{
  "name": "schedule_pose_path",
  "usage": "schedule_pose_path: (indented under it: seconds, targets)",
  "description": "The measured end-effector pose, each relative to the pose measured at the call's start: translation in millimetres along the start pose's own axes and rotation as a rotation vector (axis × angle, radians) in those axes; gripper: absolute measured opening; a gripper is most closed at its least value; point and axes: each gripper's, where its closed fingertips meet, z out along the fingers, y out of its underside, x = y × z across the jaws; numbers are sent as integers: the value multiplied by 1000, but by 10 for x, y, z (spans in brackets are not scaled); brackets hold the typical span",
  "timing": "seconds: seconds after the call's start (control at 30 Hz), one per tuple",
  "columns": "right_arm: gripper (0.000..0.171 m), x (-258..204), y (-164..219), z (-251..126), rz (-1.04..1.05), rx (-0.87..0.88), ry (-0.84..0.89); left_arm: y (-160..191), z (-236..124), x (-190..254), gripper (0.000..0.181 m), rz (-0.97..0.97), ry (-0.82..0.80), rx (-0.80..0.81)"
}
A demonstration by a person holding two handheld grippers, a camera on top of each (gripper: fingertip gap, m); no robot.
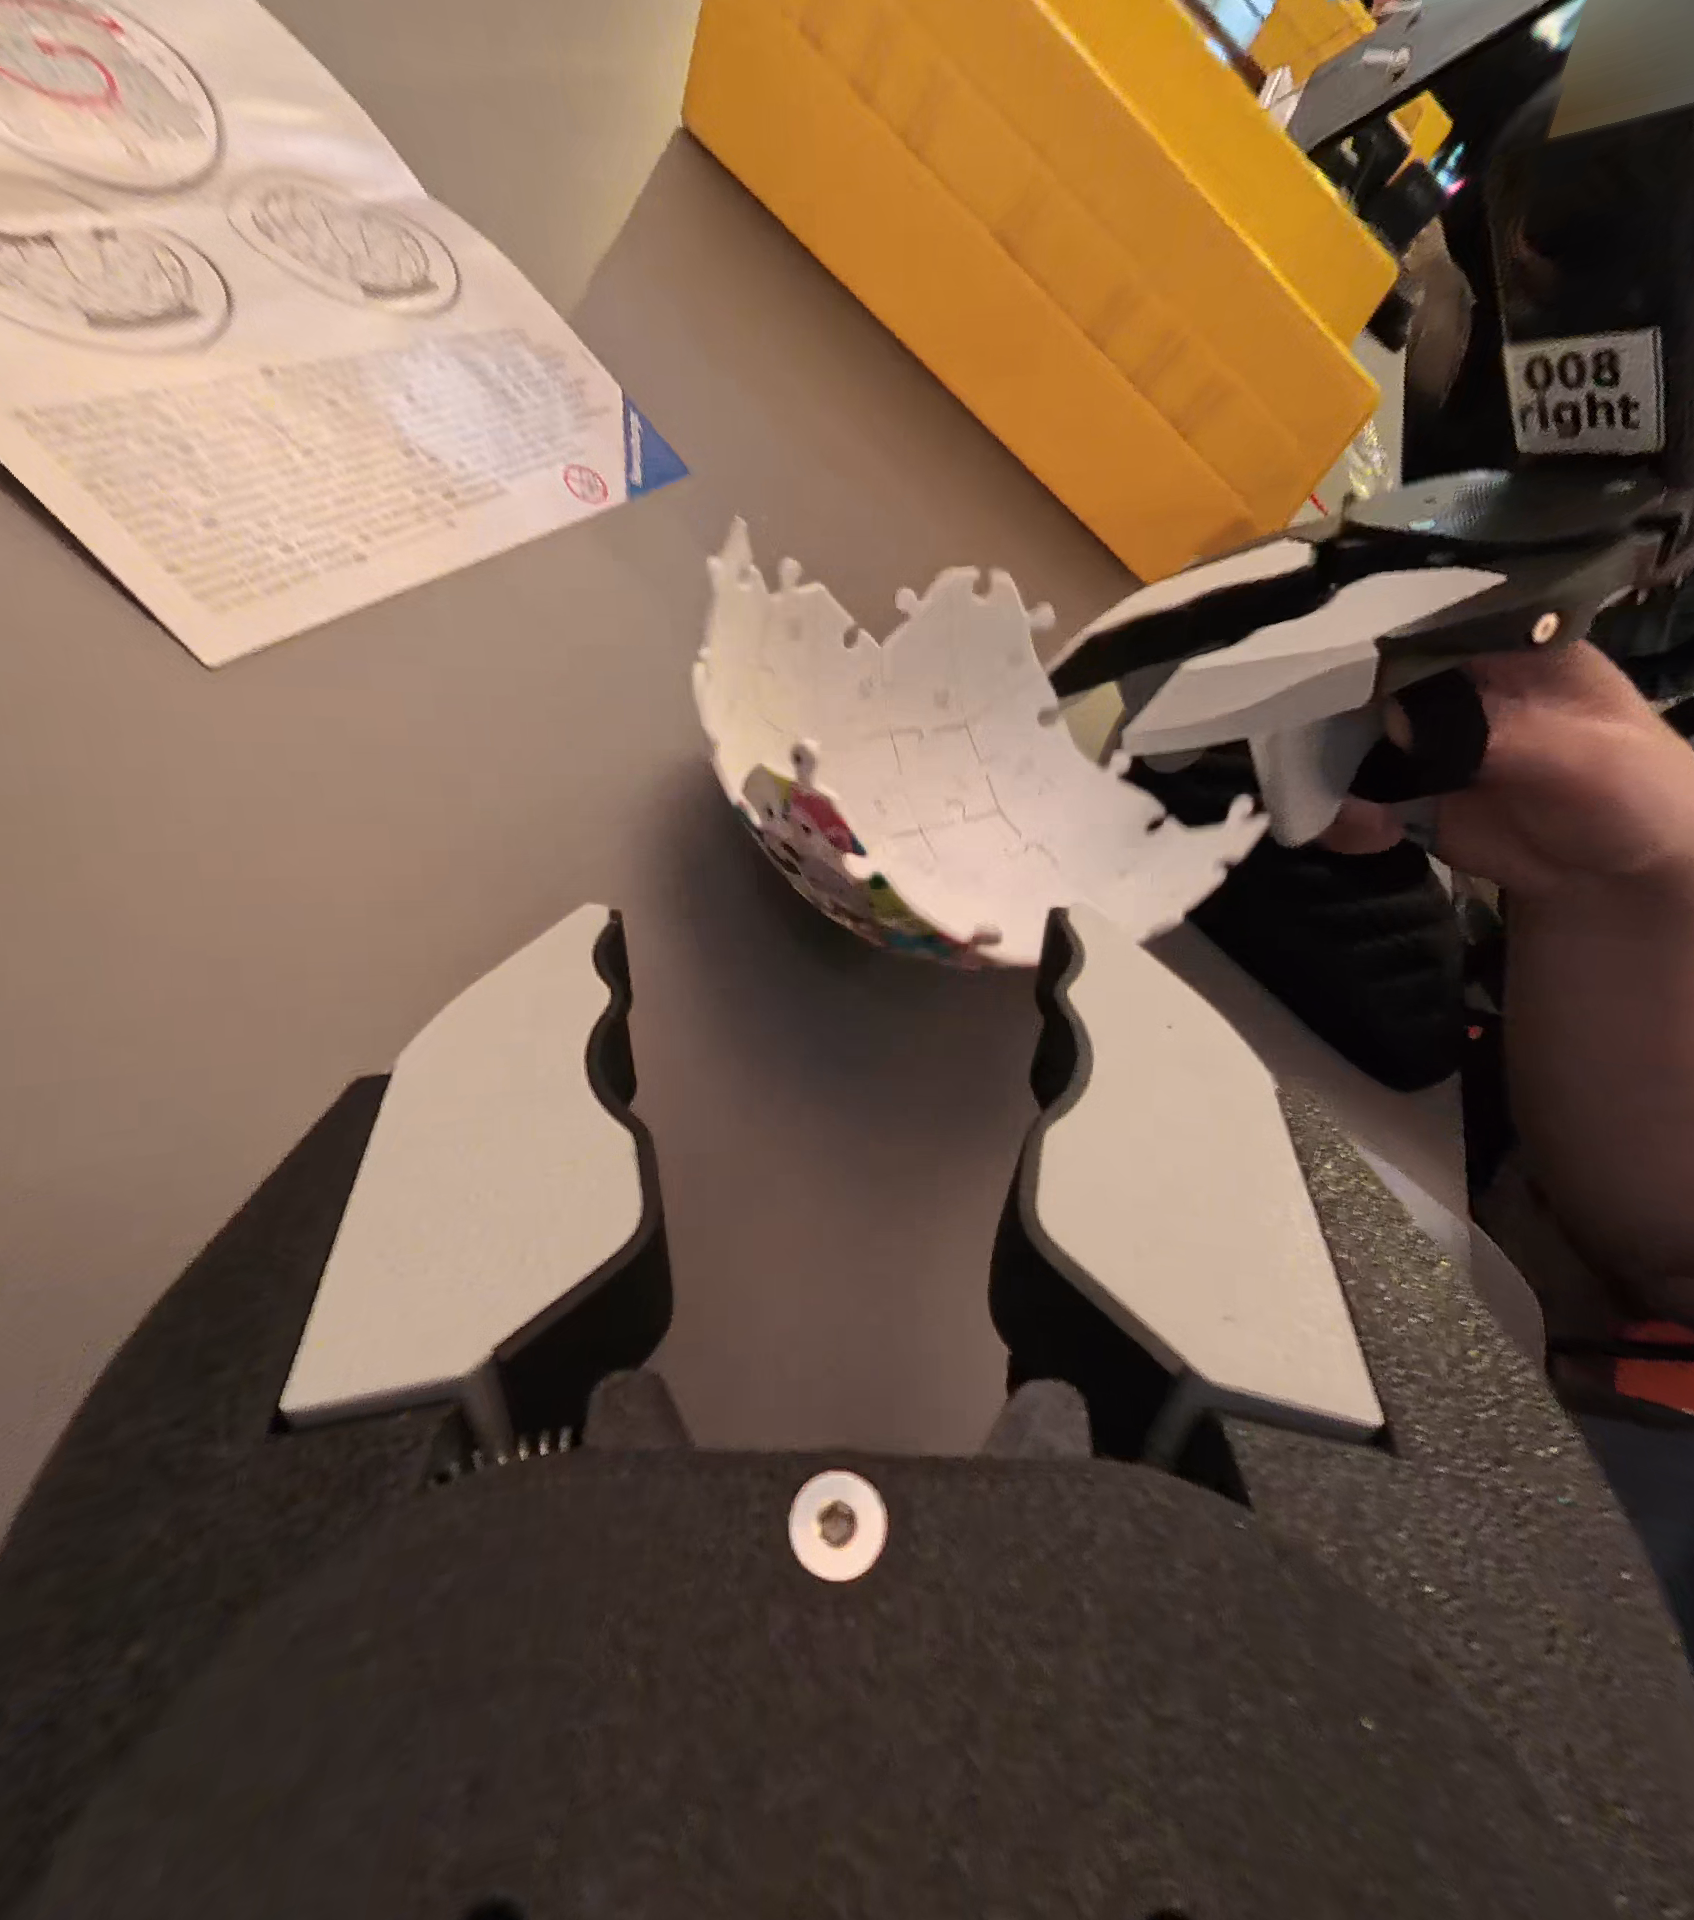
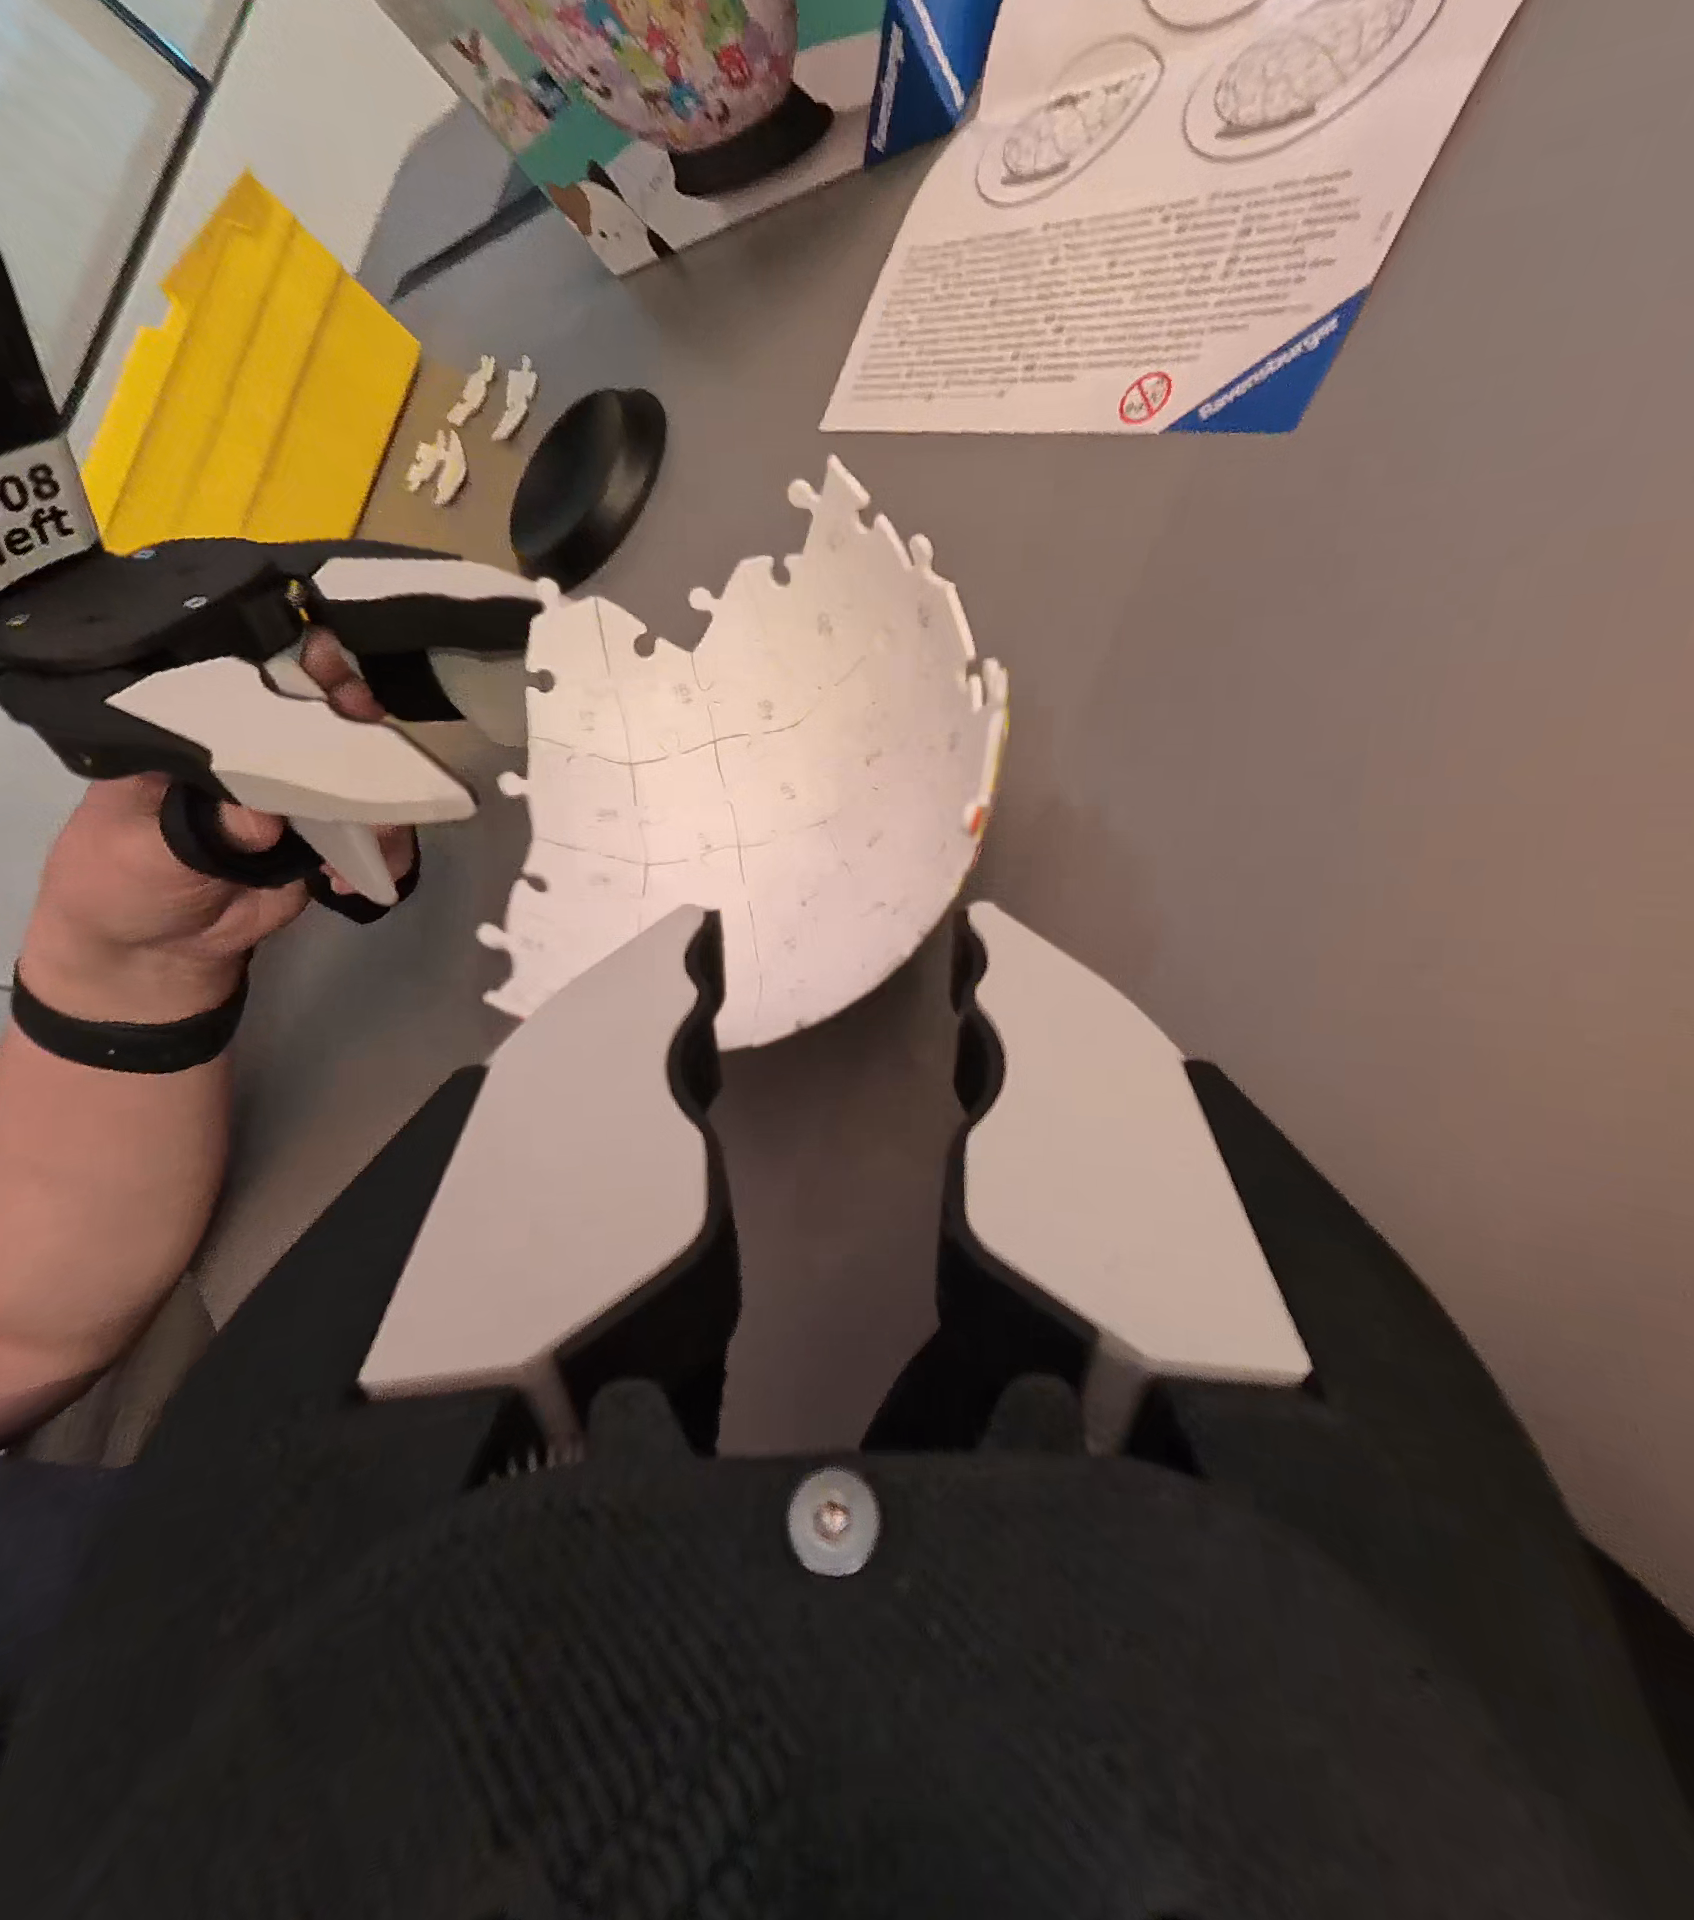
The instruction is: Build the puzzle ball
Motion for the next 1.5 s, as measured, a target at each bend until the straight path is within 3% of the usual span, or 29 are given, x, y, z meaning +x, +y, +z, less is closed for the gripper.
schedule_pose_path:
  seconds: [0.37, 1.07, 1.3, 1.5]
  targets:
    - [15, -128, 57, 213, 79, -78, -113, 255, -28, 209, 70, 5, 41, -51]
    - [15, -831, 151, 1066, -13, -305, -193, 757, -1024, 126, 71, -79, -68, 60]
    - [21, -807, -15, 982, -43, -235, -162, 866, -1106, 162, 71, -40, -74, 70]
    - [23, -801, -303, 610, -110, -73, -159, 854, -1119, 238, 71, -13, -60, 98]
